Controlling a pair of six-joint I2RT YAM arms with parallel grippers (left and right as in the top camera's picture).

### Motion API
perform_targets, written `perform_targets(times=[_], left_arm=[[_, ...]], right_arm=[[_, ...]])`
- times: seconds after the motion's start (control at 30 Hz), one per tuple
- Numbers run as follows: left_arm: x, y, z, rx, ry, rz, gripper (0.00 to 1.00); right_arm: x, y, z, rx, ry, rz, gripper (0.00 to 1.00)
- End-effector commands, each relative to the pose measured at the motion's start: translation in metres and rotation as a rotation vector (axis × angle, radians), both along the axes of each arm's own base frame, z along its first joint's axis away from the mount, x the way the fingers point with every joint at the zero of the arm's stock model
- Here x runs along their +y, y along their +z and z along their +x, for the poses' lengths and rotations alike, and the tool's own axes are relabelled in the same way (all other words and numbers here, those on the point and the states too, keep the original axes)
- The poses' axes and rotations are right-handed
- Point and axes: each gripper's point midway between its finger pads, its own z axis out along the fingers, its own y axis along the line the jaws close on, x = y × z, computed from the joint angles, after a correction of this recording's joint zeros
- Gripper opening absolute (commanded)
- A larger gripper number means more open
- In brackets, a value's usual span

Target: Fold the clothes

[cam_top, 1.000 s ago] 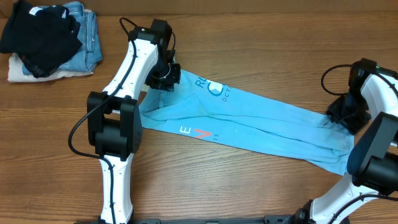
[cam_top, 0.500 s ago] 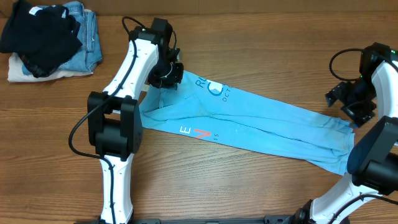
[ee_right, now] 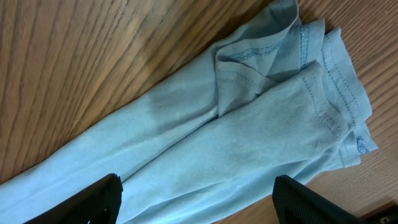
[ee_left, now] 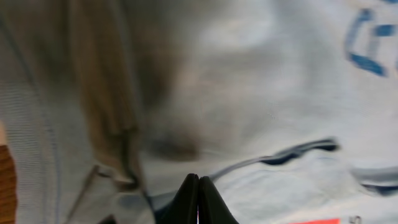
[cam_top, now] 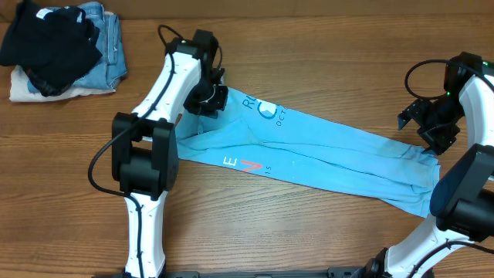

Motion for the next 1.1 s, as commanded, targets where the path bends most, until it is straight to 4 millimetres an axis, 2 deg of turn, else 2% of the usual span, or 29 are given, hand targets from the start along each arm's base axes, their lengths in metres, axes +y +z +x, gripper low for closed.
perform_targets(times=[0.0, 0.4, 0.63, 0.67, 0.83, 1.07], left_arm=[[0.021, -0.018, -0.003, 0.031, 0.031, 0.029, 0.04], [0.045, -0.037, 0.005, 0.003, 0.066, 0.027, 0.04], [0.086, -0.037, 0.020, -0.025, 0.217, 0.027, 0.04], [0.103, -0.037, 0.023, -0.028, 0.267, 0.026, 0.04], [0.142, -0.037, 0.024, -0.026, 0.355, 0.028, 0.04], [0.183, -0.036, 0.025, -0.039, 0.464, 0.017, 0.04]], right_arm=[[0.000, 0.008, 0.006, -0.031, 0.009, -0.004, 0.82], [0.000, 0.008, 0.006, -0.031, 0.016, -0.003, 0.82], [0.004, 0.008, 0.006, -0.037, 0.025, 0.019, 0.82], [0.004, 0.008, 0.006, -0.037, 0.025, 0.019, 0.82], [0.004, 0.008, 0.006, -0.034, 0.025, 0.021, 0.82], [0.005, 0.008, 0.006, -0.036, 0.025, 0.024, 0.83]])
